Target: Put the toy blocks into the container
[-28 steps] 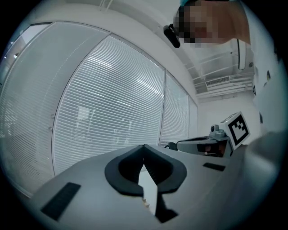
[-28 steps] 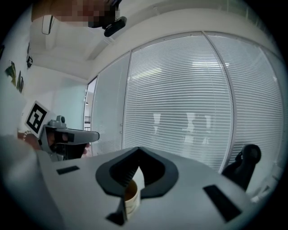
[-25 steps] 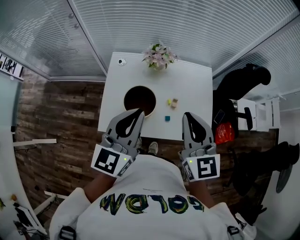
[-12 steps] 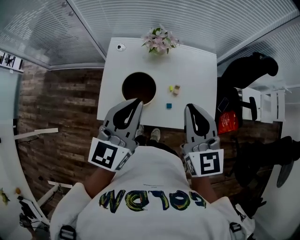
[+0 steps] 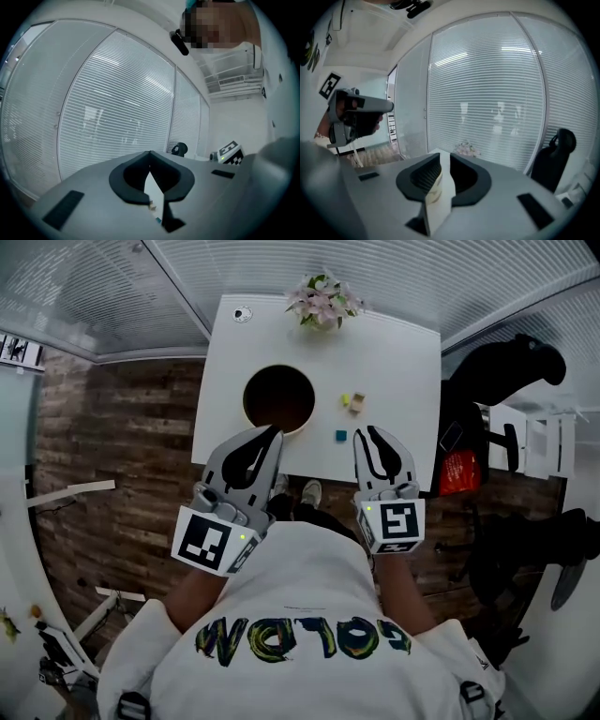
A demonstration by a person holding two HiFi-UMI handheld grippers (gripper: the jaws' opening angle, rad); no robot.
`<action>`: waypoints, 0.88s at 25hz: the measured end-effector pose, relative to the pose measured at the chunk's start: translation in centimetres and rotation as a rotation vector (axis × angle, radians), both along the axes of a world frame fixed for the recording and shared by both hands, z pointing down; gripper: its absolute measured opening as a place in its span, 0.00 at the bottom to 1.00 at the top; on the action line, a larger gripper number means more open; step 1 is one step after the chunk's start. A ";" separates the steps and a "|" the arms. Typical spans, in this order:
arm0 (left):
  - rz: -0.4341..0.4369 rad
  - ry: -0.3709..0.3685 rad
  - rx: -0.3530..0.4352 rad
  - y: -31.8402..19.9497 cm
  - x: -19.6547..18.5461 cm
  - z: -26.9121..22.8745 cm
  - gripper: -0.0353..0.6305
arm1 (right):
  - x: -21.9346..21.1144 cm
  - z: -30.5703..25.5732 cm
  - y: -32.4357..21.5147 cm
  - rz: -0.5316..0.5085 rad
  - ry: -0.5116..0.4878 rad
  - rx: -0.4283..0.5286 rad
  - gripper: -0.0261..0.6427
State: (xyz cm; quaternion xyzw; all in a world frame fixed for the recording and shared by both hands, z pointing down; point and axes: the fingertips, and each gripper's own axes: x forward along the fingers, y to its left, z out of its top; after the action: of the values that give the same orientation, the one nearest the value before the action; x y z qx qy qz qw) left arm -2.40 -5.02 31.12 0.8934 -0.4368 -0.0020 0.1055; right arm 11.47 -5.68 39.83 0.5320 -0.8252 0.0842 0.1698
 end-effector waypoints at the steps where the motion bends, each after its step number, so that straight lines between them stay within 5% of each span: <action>1: -0.002 -0.001 -0.002 0.1 -0.1 0.2 0.07 | 0.1 1.6 -0.2 0.008 -0.003 -0.031 0.15; 22: -0.028 -0.039 -0.102 1.1 -2.3 5.9 0.07 | 2.8 27.2 -1.2 0.070 0.154 -0.405 0.30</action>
State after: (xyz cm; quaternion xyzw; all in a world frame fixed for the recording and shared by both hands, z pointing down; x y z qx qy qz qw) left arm -4.73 -3.92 37.01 0.8806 -0.4506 0.0362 0.1421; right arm 14.29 -6.92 66.99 0.5201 -0.7572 0.2133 0.3325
